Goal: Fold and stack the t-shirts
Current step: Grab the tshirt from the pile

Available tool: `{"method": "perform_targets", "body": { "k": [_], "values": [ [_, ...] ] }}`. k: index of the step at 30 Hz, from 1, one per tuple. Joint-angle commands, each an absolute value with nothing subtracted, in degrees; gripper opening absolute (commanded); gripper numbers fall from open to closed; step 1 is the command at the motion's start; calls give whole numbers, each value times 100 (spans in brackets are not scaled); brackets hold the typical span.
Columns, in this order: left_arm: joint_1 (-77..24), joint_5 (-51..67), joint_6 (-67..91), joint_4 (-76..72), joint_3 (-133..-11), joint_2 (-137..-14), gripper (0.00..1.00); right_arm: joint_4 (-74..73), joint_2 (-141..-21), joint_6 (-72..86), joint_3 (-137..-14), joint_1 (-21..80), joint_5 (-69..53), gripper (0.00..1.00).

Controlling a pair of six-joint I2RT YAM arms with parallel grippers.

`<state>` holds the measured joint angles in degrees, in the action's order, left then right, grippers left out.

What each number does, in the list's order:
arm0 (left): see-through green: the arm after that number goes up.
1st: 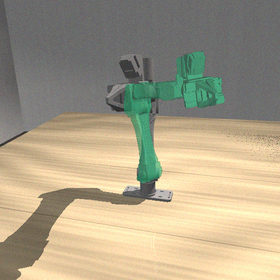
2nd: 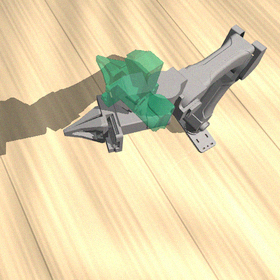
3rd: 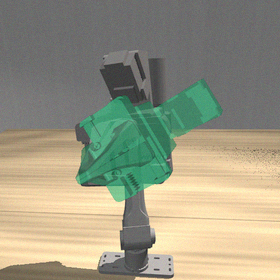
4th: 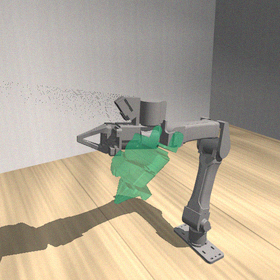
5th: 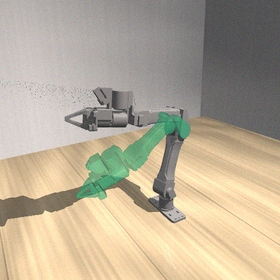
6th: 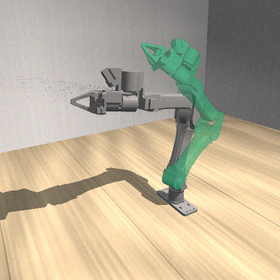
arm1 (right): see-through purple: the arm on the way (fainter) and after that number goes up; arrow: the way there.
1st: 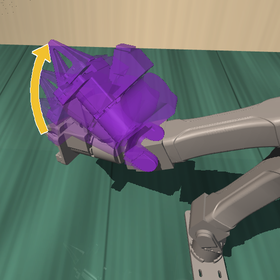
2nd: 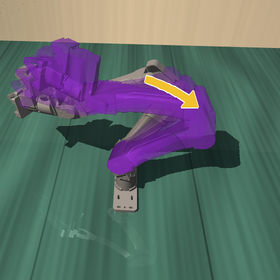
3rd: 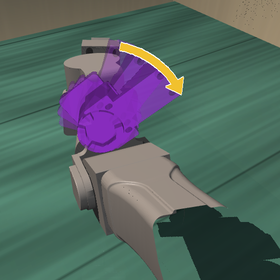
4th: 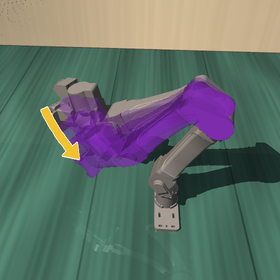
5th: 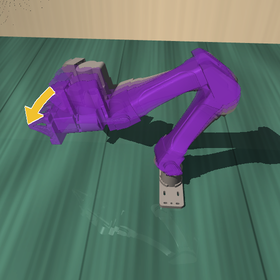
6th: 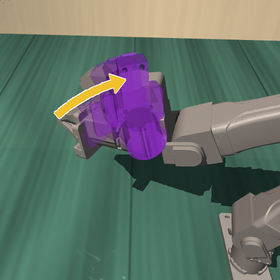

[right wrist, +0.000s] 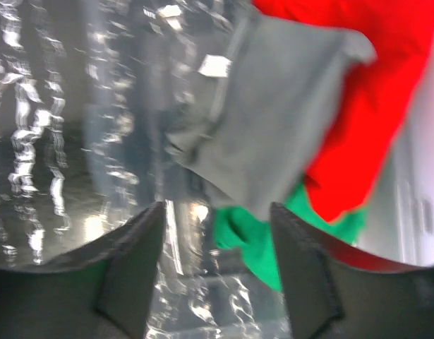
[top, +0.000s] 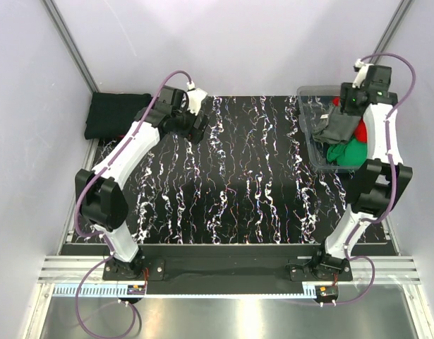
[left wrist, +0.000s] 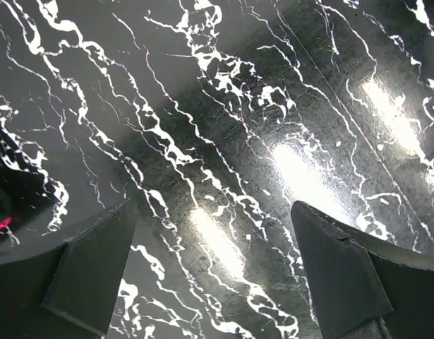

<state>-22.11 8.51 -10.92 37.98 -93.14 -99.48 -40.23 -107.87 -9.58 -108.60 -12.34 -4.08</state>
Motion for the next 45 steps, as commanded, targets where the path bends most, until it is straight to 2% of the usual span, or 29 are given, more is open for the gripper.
{"method": "perform_targets", "body": {
  "k": [1,7,12,18,22,23,24,30,33,37,39,45],
  "values": [
    [-2224,1142,-1477,3867,-9273,-9633,96,-4210,-10854,-1318,-10810,-1379,-563,62],
    [-2294,1275,-1459,3858,-9167,-9712,96,-4306,-11714,-1125,-11319,-1995,-791,58],
    [-2303,1283,-1433,3867,-9228,-9835,96,-4359,-12164,-1476,-11435,-2065,-651,57],
    [-2390,1099,-1547,3867,-9255,-9958,97,-4377,-12524,-1635,-11505,-2092,-668,49],
    [-2443,1046,-1564,3867,-9220,-9975,97,-4386,-12630,-1573,-11584,-2100,-782,35],
    [-2452,1046,-1573,3867,-9211,-9967,98,-4403,-12621,-1573,-11584,-2092,-843,24],
    [-2452,1046,-1582,3867,-9202,-9975,98,-4403,-12604,-1573,-11575,-2092,-861,20],
    [-2505,1020,-1582,3867,-9263,-10020,98,-4579,-12060,-1556,-11549,-2083,-1282,0],
    [-2505,757,-1547,3815,-9404,-9924,99,-4693,-11454,-1704,-11628,-1856,-1783,0],
    [-2487,-918,-1467,3402,-9501,-9800,99,-4702,-10366,-2503,-11453,-1120,-2126,0],
    [-2383,-1212,-1503,3314,-9580,-9809,99,-4702,-10074,-2891,-11356,-740,-2110,0],
    [-1479,-748,-257,3366,-9484,-9607,99,-4641,-9484,-3182,-11232,658,-2197,0]
  ]
}}
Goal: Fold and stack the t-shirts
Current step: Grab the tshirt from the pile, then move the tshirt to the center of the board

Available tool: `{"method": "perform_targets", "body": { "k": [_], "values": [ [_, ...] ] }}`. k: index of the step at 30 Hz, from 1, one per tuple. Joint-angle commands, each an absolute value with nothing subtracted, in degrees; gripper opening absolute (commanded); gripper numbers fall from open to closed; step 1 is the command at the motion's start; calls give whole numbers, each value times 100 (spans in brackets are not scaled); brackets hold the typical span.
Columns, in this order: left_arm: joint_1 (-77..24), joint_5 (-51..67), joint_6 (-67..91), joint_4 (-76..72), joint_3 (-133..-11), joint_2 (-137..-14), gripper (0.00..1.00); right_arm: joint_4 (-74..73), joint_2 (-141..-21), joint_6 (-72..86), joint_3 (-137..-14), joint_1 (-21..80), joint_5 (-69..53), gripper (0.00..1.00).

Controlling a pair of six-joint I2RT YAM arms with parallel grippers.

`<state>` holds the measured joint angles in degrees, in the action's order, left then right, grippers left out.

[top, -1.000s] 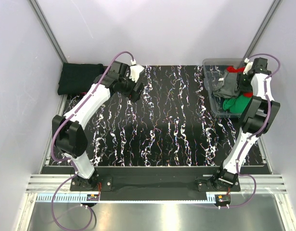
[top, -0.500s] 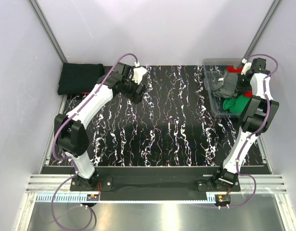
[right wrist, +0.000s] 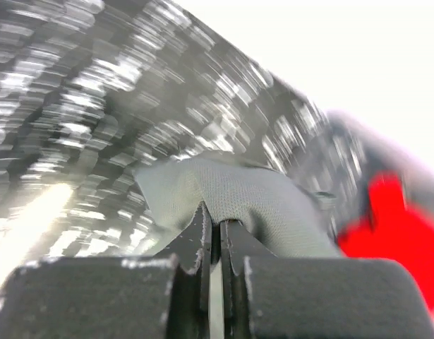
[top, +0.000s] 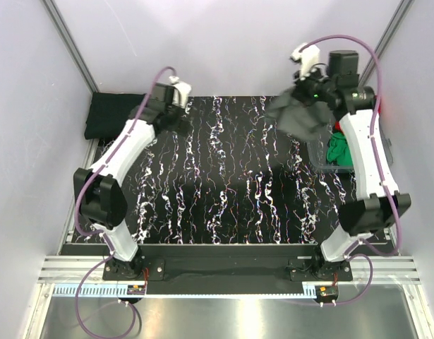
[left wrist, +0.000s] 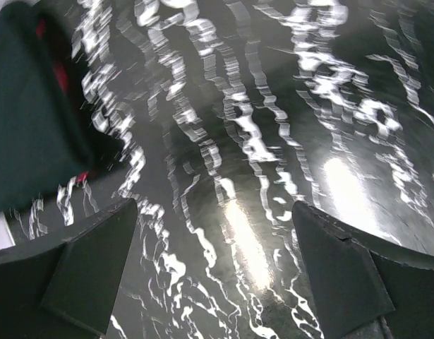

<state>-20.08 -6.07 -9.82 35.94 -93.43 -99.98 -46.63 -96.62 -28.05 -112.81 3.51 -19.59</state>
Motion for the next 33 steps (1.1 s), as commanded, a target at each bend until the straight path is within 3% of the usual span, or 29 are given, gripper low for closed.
{"method": "perform_targets", "body": {
  "k": [1,8,10,14,19,26,33],
  "values": [
    [-1346,-564,-116,3384,-9440,-9572,99,-4632,-9431,-3182,-11267,816,-2232,0],
    [-730,-272,193,3428,-9079,-9369,99,-4588,-9378,-2981,-11146,1529,-2522,3],
    [-712,-220,150,3393,-9062,-9343,99,-4544,-9517,-2874,-10647,1529,-2400,35],
    [-712,-35,114,3393,-9035,-9334,99,-4412,-9992,-2812,-9924,1512,-1215,52],
    [-712,465,-121,3436,-8685,-9264,99,-4246,-10064,-2733,-9817,1642,-1886,53],
    [-703,887,-211,3515,-8227,-9282,98,-4175,-11099,-3147,-10335,2635,-2092,40],
    [-694,1037,-228,3551,-7875,-8948,98,-4263,-12671,-2725,-11608,2971,-2004,44]
  ]
}}
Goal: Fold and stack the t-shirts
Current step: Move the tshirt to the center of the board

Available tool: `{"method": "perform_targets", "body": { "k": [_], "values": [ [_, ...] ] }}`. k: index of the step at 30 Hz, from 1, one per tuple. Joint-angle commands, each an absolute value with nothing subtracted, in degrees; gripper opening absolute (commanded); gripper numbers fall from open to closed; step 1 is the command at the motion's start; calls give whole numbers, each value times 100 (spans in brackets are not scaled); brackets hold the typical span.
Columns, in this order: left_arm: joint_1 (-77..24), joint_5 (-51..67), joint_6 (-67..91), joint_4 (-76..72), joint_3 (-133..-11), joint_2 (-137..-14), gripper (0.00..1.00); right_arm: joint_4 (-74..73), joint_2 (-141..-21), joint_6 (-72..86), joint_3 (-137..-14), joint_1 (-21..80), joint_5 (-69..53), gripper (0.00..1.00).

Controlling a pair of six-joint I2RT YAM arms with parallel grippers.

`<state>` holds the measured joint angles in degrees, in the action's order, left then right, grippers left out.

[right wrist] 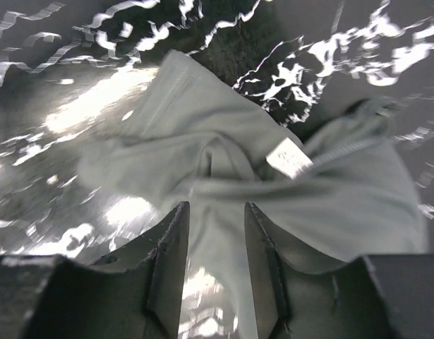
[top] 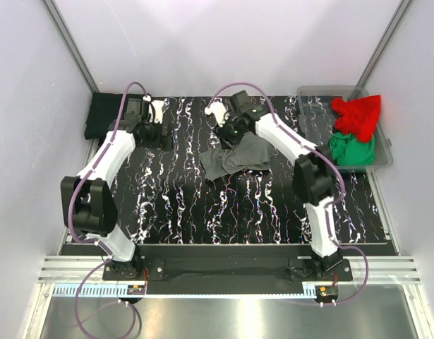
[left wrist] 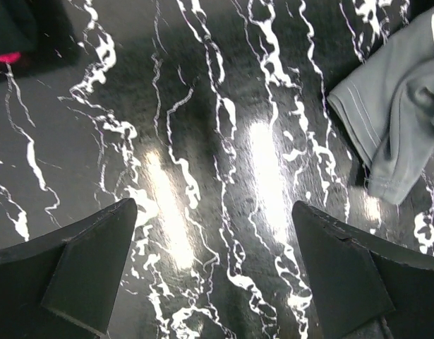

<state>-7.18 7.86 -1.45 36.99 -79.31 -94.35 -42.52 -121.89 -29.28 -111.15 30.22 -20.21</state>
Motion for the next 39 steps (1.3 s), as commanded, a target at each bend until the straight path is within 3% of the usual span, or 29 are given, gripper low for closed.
{"method": "perform_targets", "body": {
  "k": [1,22,29,39],
  "values": [
    [-694,1055,-237,3551,-7814,-8895,98,-4271,-12770,-2742,-11671,2971,-1917,44],
    [-694,1309,-237,3524,-7655,-8710,98,-4237,-13631,-2584,-12173,2971,-1415,46],
    [-703,1336,-246,3507,-7647,-8692,98,-4236,-13589,-2654,-12252,2962,-1319,1],
    [-703,1380,-211,3445,-7805,-8868,98,-4236,-12158,-2935,-12331,2979,-1388,0]
  ]
}}
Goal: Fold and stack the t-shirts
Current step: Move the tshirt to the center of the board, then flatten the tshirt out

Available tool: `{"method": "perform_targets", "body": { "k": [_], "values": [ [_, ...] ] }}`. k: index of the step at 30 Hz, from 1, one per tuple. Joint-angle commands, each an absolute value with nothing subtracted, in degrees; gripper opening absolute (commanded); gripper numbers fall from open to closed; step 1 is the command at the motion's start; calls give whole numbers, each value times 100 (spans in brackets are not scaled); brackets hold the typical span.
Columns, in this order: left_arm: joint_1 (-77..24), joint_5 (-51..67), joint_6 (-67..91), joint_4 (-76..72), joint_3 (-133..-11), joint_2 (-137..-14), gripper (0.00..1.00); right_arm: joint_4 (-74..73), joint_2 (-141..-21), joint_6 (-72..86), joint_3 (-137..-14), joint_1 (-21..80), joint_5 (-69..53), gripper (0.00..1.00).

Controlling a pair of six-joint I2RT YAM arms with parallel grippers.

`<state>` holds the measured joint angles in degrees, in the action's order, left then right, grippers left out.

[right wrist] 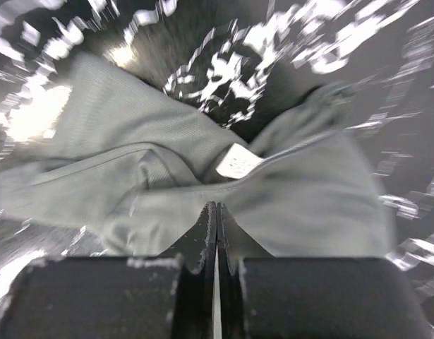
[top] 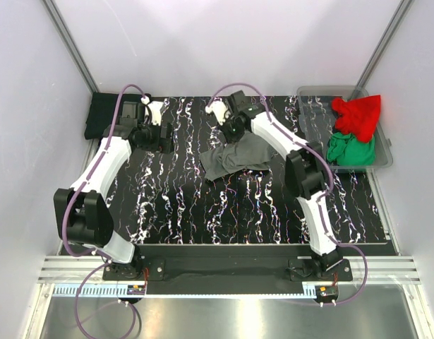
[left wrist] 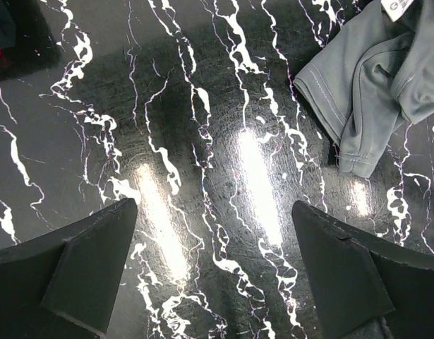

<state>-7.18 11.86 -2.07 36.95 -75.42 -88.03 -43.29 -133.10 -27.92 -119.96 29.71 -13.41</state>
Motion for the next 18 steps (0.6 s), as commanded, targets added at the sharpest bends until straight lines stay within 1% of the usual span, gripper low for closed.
{"method": "perform_targets", "body": {
  "k": [1,4,8,9,10,11,12,13,15,18],
  "values": [
    [-703,1389,-194,3437,-7813,-8894,98,-4236,-12033,-2953,-12366,2971,-1415,0],
    [-703,1415,-167,3428,-7866,-8956,97,-4236,-11646,-3058,-12419,2979,-1476,0],
    [-703,1424,-150,3428,-7954,-9026,97,-4254,-11426,-3111,-12393,3006,-1442,0],
    [-703,1424,-149,3428,-7989,-9035,97,-4271,-11461,-3024,-12375,3032,-1206,4],
    [-703,1433,-149,3428,-7998,-9044,97,-4271,-11522,-2954,-12331,3041,-1100,30],
    [-703,1424,-149,3428,-8015,-9053,97,-4263,-11696,-2866,-12209,3041,-986,48],
    [-703,1424,-141,3428,-8042,-9053,97,-4263,-11820,-2700,-12156,3041,-776,56],
    [-703,1433,-141,3428,-8051,-9053,97,-4263,-11952,-2637,-12112,3032,-704,59],
    [-703,1424,-167,3436,-8033,-9044,97,-4358,-12382,-2497,-12181,3041,-694,59],
    [-703,1389,-211,3454,-7955,-8983,97,-4509,-12919,-2356,-12612,3024,-861,60]
  ]
}}
